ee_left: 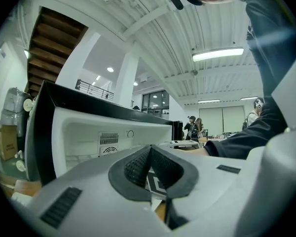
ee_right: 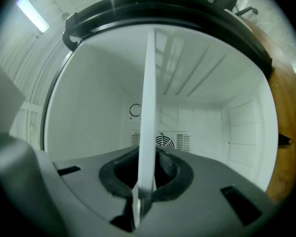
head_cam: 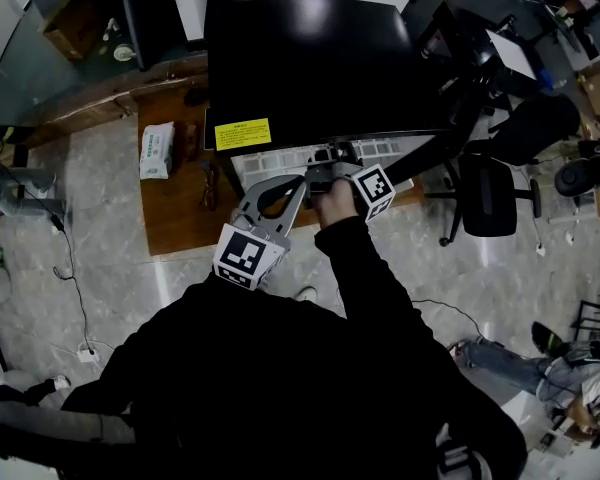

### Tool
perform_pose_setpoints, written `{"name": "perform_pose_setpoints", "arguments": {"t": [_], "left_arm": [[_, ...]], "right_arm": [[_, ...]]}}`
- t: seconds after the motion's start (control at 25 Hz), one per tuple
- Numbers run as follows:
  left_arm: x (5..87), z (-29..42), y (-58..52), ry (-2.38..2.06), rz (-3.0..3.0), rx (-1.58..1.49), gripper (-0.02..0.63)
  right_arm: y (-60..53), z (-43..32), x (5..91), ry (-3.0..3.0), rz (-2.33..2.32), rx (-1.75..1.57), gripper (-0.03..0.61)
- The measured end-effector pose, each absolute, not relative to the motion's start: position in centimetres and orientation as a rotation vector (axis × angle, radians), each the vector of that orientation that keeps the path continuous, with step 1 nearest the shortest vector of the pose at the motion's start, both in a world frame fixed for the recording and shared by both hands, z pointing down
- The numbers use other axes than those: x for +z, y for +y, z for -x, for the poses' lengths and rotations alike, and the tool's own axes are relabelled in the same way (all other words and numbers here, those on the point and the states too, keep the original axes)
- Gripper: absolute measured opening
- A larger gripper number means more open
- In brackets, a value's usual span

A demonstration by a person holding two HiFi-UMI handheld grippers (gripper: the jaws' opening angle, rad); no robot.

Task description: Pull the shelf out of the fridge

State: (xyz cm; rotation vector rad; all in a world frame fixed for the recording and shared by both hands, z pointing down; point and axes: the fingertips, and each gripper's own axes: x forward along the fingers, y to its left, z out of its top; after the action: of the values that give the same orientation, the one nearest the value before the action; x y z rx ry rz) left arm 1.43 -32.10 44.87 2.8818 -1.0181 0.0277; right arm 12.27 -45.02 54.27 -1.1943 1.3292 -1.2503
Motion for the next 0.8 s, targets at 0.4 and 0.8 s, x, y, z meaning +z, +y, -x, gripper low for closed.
{"name": "perform_pose_setpoints", "arguments": {"t": [0.4, 0.8], "left_arm": [[43.5, -3.6, -26.0, -1.034, -2.891, 0.008, 0.002], [42.1, -6.1, -20.7, -1.057, -2.902, -0.010, 0.002]], "right_arm": [[-36.9, -13.3, 54.1, 1.344, 1.185, -1.304, 0.029], [-29.5, -14.3, 53.0, 1.416, 1.199, -1.323, 0.031]]}}
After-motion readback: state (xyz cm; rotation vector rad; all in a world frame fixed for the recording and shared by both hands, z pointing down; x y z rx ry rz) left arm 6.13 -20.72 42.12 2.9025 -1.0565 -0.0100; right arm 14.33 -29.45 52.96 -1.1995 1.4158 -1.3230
